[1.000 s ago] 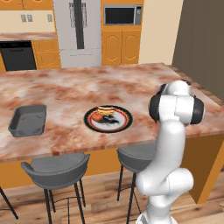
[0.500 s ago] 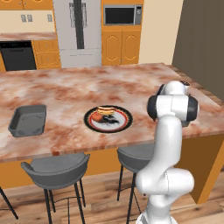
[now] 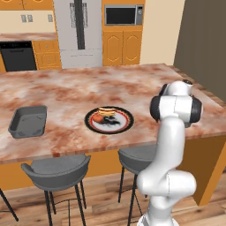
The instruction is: Place one cooked food and one vegetable from the large plate to each tupperware container.
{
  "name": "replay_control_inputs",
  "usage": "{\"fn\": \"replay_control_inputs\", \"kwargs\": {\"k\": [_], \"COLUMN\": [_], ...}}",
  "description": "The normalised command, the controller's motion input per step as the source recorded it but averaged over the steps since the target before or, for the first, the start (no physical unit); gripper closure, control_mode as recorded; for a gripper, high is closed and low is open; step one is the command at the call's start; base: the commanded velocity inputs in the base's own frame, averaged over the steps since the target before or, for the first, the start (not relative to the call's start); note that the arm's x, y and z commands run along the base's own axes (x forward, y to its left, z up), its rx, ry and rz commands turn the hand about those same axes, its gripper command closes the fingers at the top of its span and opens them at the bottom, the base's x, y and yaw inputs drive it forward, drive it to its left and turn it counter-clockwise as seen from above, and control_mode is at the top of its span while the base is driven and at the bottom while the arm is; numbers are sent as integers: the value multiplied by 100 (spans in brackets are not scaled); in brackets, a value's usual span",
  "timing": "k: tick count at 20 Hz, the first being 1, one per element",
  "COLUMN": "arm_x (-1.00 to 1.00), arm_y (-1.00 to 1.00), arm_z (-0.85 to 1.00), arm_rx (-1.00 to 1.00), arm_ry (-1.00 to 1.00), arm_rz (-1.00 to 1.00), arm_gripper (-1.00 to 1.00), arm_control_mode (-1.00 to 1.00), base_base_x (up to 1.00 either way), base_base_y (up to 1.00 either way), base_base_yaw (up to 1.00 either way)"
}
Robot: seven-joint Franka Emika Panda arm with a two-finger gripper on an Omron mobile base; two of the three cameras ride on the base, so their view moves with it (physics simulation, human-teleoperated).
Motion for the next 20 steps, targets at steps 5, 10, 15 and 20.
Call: {"fn": "replay_control_inputs", "kwargs": {"k": [5,10,15,20], "arm_x": [-42,-33,-53,-66], "arm_y": [5,12,53,99], "arm_z": [67,83,73,26], "arm_rx": [0,-1,-6,-3], "arm_ry": [-17,-18,-13,-6], "arm_rz": [0,0,0,-7], "arm_gripper": [-100,-100,-100,-100], "arm_control_mode": [-100,-100,-100,-100], "base_base_x": [0,0,0,0], "base_base_y": [0,0,0,0], "base_base_yaw": [0,0,0,0]}}
